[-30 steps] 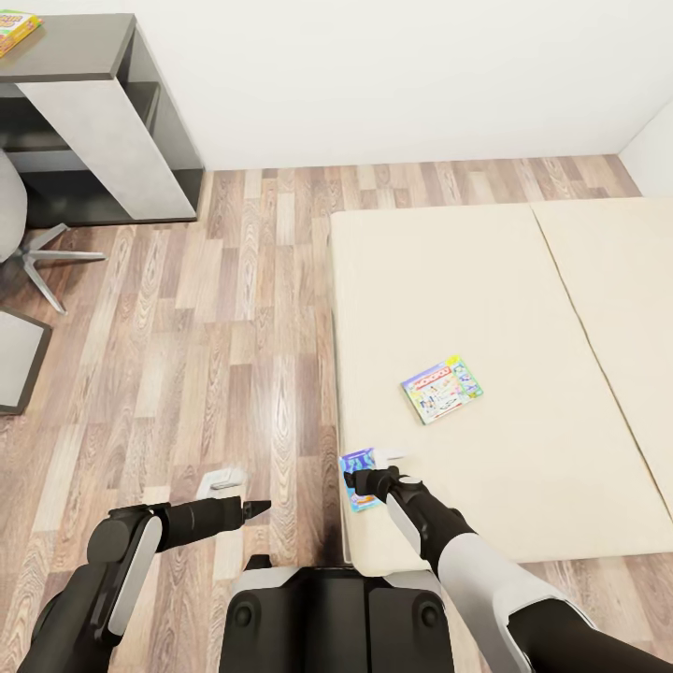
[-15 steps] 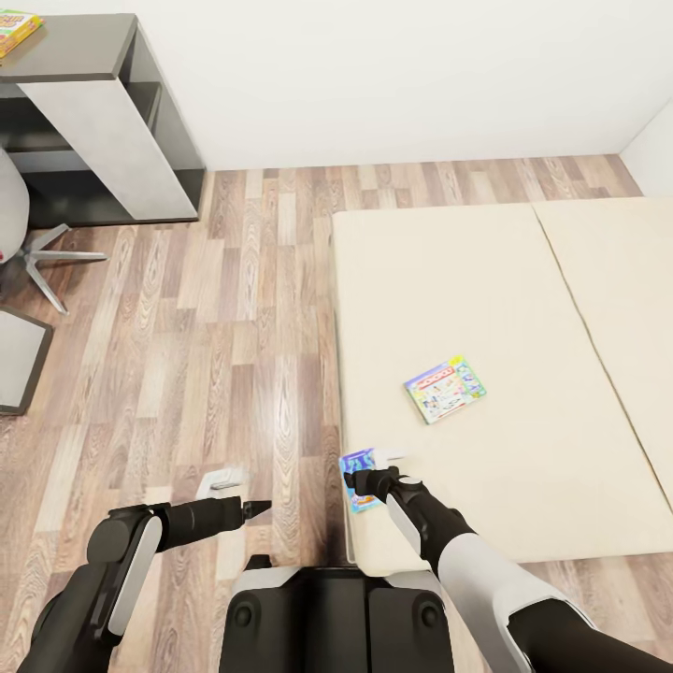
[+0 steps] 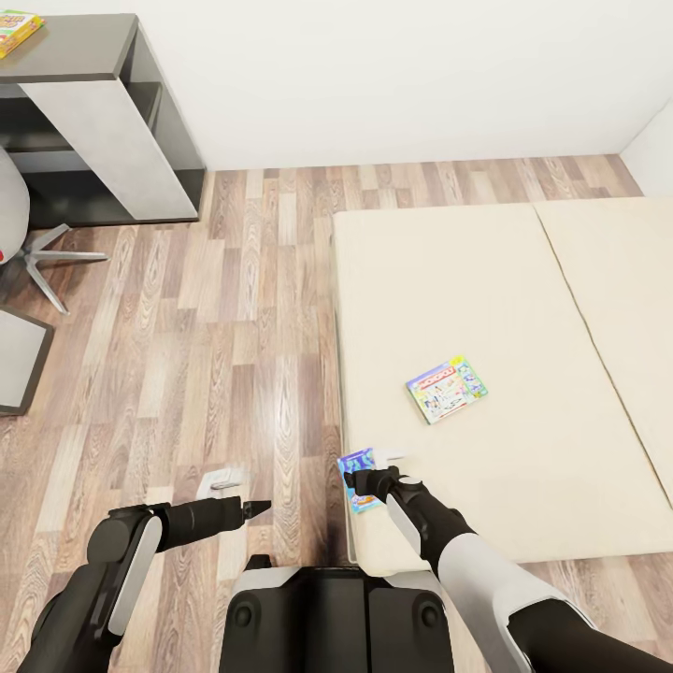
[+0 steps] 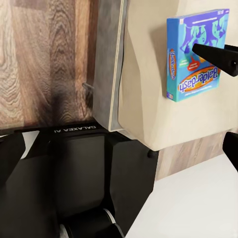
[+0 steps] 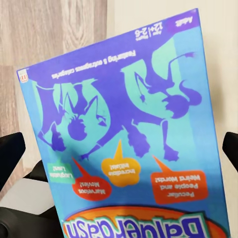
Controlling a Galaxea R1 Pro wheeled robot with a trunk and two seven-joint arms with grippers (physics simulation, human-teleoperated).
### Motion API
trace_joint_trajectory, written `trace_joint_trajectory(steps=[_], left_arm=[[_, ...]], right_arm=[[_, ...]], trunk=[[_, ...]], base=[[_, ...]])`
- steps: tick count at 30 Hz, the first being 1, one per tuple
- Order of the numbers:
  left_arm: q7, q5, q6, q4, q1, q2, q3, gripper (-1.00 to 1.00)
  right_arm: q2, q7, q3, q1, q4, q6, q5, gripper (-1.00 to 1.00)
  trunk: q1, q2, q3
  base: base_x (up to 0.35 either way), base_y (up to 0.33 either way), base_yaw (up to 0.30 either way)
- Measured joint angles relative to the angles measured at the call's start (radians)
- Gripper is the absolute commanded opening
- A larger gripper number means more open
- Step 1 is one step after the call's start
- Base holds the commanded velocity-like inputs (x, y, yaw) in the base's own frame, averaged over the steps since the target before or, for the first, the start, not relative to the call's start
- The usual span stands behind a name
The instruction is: Put all the toys in the child's room - the three board games (two on the bed and one on the table), the two jigsaw puzzles on the table, and the tennis ball on the table - inside the toy box on the table in the child's room.
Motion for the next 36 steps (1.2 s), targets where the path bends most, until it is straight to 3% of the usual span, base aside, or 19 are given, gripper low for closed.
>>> trace_joint_trajectory(steps=[26,36], left_arm=[[0.0,0.0,0.0,0.0,0.0,0.0,0.0,1.0],[0.004,-0.002,-0.019,0.012,0.001,-0.016,0.0,1.0]], right_arm=[[0.0,0.0,0.001,0.0,0.0,0.0,0.0,1.0],[0.0,0.0,-0.022,0.01,0.023,-0.027,-0.011,1.0]], trunk=[[0.0,0.0,0.0],[0.0,0.0,0.0]], base=[[0.0,0.0,0.0],[0.0,0.0,0.0]])
